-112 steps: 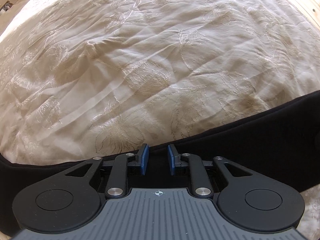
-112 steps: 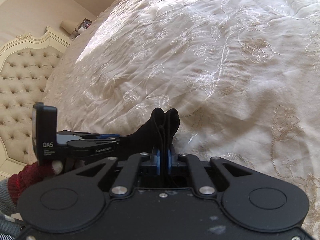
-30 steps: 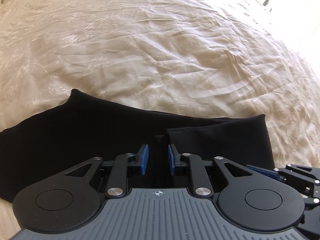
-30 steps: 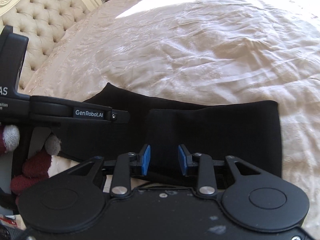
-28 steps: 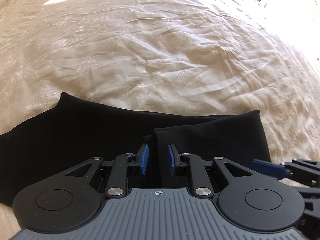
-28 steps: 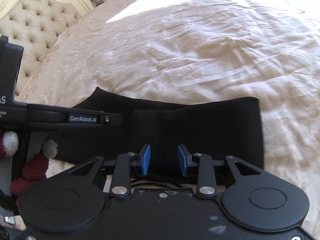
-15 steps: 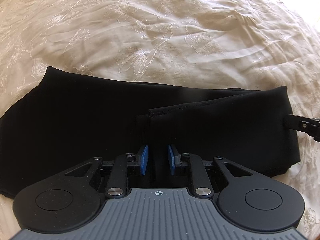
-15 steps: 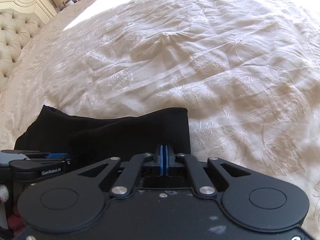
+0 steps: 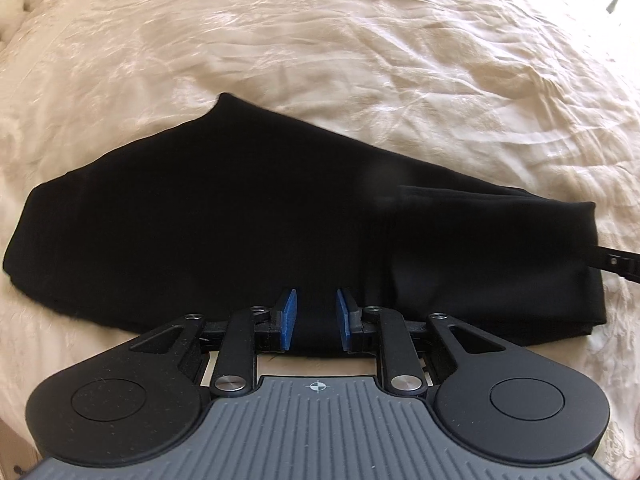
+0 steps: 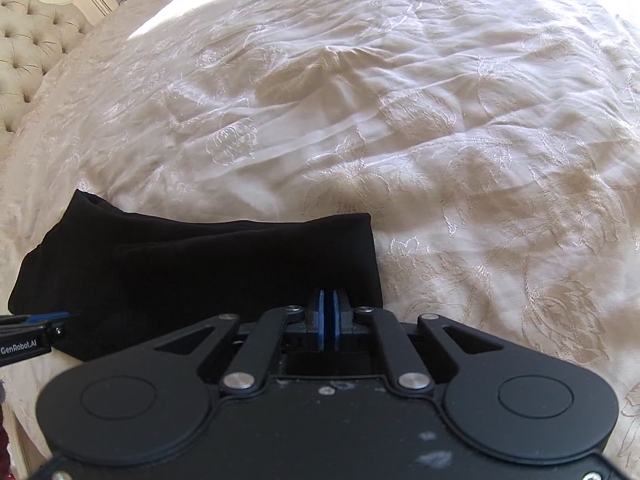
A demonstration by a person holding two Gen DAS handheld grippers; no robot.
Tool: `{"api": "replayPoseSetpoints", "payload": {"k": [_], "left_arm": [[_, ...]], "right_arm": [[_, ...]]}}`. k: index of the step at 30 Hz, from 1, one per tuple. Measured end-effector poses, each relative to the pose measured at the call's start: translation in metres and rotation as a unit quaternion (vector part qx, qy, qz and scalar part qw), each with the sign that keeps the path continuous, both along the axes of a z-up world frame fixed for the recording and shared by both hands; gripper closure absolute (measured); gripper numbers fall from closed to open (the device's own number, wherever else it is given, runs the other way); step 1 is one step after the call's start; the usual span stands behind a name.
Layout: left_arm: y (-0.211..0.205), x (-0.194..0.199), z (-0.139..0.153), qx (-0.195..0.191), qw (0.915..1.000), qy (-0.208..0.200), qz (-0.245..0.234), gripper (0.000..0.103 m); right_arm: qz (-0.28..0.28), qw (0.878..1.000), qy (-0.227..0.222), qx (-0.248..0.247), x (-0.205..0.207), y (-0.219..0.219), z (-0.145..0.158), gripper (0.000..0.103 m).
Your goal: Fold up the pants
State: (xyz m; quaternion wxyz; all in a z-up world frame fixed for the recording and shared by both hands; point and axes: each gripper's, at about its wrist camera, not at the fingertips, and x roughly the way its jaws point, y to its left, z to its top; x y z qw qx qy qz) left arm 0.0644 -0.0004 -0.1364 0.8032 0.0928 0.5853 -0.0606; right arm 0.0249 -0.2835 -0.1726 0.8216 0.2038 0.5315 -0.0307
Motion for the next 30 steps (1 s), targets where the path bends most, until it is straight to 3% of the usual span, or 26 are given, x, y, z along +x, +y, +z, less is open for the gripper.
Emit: {"api": "replayPoseSetpoints", "payload": {"k": [11, 20, 30], "left_arm": [[0.062, -0.023, 0.016, 0.016, 0.9968, -0.003, 0.078, 0.082], [0.11, -0.012, 0.023, -0.001, 0.9962, -0.023, 0.084, 0.082], [0.191, 0.018, 0.019, -0.018, 0.9974, -0.021, 0.066, 0.082]], "right_arm": [[0.052, 0.997, -0.05, 0.034, -0.02, 0.046, 0.039, 0.094], [0.088, 0.994, -0.044, 0.037, -0.024, 0.106, 0.048, 0.093], [0.129, 0.991, -0.026, 0.022, 0.02, 0.218, 0.05, 0.093]]}}
